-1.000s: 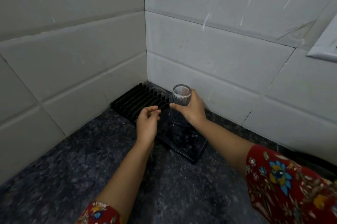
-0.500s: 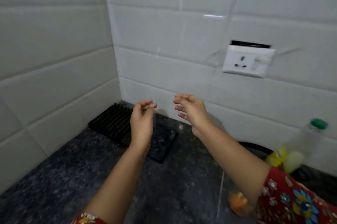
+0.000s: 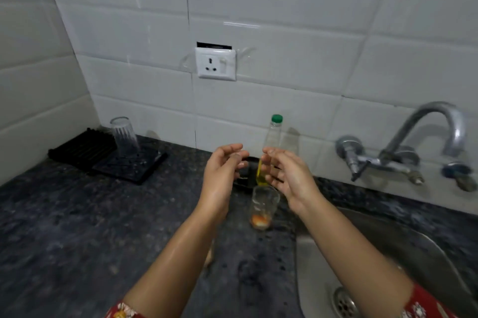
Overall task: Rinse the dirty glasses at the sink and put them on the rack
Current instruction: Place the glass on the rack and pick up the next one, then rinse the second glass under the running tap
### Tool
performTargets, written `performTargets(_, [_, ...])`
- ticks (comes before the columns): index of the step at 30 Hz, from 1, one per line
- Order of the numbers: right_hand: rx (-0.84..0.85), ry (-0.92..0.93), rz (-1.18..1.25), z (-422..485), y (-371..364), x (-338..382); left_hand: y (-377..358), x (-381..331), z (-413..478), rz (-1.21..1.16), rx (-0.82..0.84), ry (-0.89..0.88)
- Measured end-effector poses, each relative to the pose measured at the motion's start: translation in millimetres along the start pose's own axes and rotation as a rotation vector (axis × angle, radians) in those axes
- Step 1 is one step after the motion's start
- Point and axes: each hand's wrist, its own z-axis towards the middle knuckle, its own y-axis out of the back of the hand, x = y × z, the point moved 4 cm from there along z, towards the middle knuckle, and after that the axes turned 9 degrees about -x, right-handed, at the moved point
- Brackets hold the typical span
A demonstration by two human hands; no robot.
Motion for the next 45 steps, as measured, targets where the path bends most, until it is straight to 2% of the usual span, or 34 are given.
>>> performTargets(3, [0.033,-0.036,-0.042,-18.2,44.5,-15.2,-18.8,28.9,-43.3,0.006,-0.017,0.032])
performTargets(8, [0.149,-0.080,-0.255,-38.9,88.9,-48.9,-21.2,81.3,-95.6,0.088,-0.087,0.027])
performTargets(10, [0.194,-0.125,-0.362,-43.5,95.7,-70.5,-9.3,99.4,-110.8,0.144,-0.177,-0.010])
performTargets(14, [0.303,-0.191,-0.471,-49.6,95.2,-115.1,35.8,121.1,-122.1,0.336,-0.474,-0.205])
performTargets(16, [0.343,-0.151,-0.575,-47.9,94.9,-138.1,60.8,129.5,-114.9,0.496,-0.597,-0.239])
performTargets(18, [0.356,-0.037,-0.754,-43.8,100.3,-158.2,77.5,136.7,-99.9,0.598,-0.621,-0.217])
performTargets(22, [0.368,0.205,-1.129,-47.0,115.6,-178.7,90.6,148.8,-67.2,0.550,-0.560,-0.148])
performTargets(26, [0.365,0.301,-1.131,-51.1,121.6,-188.3,95.4,159.1,-49.7,0.467,-0.522,-0.116])
performTargets(30, [0.364,0.305,-1.122,-48.5,124.7,-194.6,98.1,157.6,-48.7,0.489,-0.511,-0.161])
performTargets(34, [0.330,0.277,-1.055,-47.2,126.4,-193.8,84.7,147.3,-62.7,0.526,-0.408,-0.235])
performTargets(39, [0.137,0.250,-0.737,-58.5,139.7,-172.6,12.3,137.3,-84.0,0.447,-0.083,-0.340])
performTargets(41, [0.055,0.275,-0.612,-61.1,152.4,-161.2,-23.5,139.4,-94.9,0.437,0.052,-0.333])
performTargets(45, [-0.048,0.253,-0.535,-56.8,185.7,-141.5,-87.7,148.0,-114.2,0.454,0.226,-0.269])
